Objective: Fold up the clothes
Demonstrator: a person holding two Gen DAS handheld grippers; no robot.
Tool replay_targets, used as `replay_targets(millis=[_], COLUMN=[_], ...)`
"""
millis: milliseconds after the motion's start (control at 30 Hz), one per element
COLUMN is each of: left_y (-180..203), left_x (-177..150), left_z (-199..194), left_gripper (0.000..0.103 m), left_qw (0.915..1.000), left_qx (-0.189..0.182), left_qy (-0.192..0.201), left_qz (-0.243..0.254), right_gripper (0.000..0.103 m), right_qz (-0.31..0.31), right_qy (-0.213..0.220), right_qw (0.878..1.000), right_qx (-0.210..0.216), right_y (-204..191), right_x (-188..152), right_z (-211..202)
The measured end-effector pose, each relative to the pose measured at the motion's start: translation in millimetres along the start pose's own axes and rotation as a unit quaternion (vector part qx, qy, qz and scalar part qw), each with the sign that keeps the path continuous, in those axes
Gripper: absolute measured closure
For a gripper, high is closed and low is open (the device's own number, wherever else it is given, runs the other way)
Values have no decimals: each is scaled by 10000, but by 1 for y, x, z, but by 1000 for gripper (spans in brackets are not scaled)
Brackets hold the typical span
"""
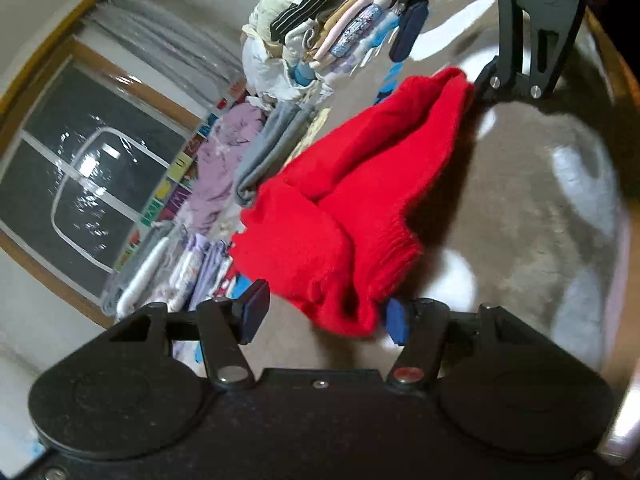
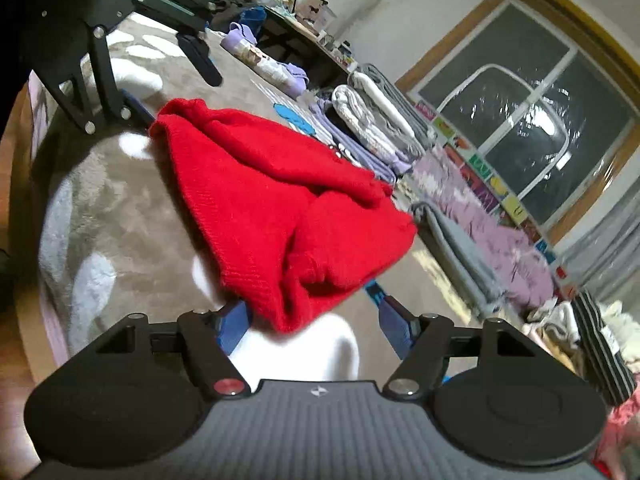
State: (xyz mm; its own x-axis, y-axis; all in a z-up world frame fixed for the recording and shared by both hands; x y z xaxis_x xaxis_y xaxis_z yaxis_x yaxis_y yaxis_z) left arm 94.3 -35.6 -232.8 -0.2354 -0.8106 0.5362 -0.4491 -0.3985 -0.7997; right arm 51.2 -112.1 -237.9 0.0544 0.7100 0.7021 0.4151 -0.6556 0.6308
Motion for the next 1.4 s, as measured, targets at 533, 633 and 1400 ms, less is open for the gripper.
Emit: replay_targets(millis=[533,633,1400], left_y=[12,7,-97], left_x=[1,4,16], left_z=[-10,-18,-31], left_gripper=[91,93,91], left_qw=[9984,9986,9326], left_qx=[158,144,-725], left_qy=[-440,-444,339], left_qz=[315,262,-3521], right_gripper=[73,78,77], right_qz=[-199,9,1759], right_qy=[272,176,1287], right_qw=[9991,9993,9754], right_qx=[268,344,316], right_y=[-7,-5,62], right_x=[8,13,50], right_z=[15,15,-56])
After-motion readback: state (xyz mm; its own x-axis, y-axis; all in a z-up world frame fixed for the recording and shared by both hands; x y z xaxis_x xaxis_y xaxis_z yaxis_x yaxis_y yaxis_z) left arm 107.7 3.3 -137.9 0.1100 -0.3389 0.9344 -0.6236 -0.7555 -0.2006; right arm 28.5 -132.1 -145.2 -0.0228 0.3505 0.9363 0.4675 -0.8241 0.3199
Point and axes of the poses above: each gripper's, at about its wrist camera, not at the fingertips, and z roughly the way its jaws point, y to its right, x to its top, the point moved 6 cm from there along z, roughly the way its jaws point, and after that the axes turned 6 degrees about y, right-handed, at the moved point
